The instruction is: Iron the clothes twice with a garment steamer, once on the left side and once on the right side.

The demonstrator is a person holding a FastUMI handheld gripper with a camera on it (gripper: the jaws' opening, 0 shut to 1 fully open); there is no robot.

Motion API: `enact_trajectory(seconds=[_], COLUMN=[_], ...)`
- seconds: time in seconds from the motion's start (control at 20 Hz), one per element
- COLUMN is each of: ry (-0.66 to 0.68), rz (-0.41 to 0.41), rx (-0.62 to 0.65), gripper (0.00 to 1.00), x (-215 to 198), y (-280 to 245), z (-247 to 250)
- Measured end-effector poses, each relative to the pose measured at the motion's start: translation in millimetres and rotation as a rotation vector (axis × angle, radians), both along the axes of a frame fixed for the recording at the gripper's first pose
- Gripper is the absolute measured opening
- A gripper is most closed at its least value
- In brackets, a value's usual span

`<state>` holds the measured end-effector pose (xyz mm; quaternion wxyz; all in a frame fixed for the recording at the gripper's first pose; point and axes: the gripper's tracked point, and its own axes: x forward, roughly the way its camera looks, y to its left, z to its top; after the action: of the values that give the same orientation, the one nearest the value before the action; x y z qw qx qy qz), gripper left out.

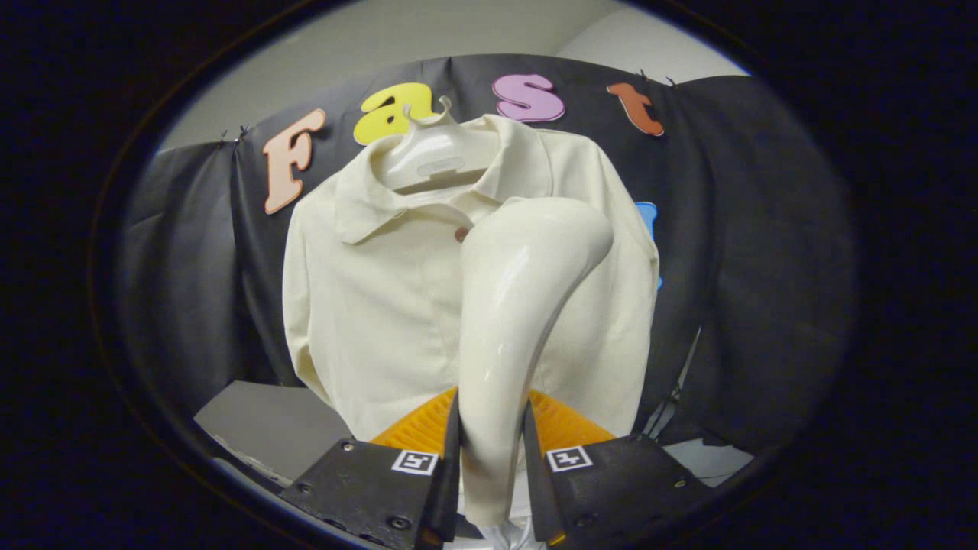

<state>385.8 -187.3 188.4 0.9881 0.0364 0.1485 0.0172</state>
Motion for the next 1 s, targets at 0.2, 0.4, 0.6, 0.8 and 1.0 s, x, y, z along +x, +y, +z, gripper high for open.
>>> enact_trajectory(seconds=[0.2,0.4,0.6,0.8,1.0], ry=[-0.136,-0.121,-0.045,0.004,0.05], rz=[-0.043,-0.005,0.047,0.044,0.041], rx=[0.092,0.262,0.284,0.264,0.247], gripper=[0.37,0.37,0.37,0.37,0.37], x=[31,40,39,31,18], y=[-26,-38,-46,-59,-71], z=[19,-3,-40,-71,-108])
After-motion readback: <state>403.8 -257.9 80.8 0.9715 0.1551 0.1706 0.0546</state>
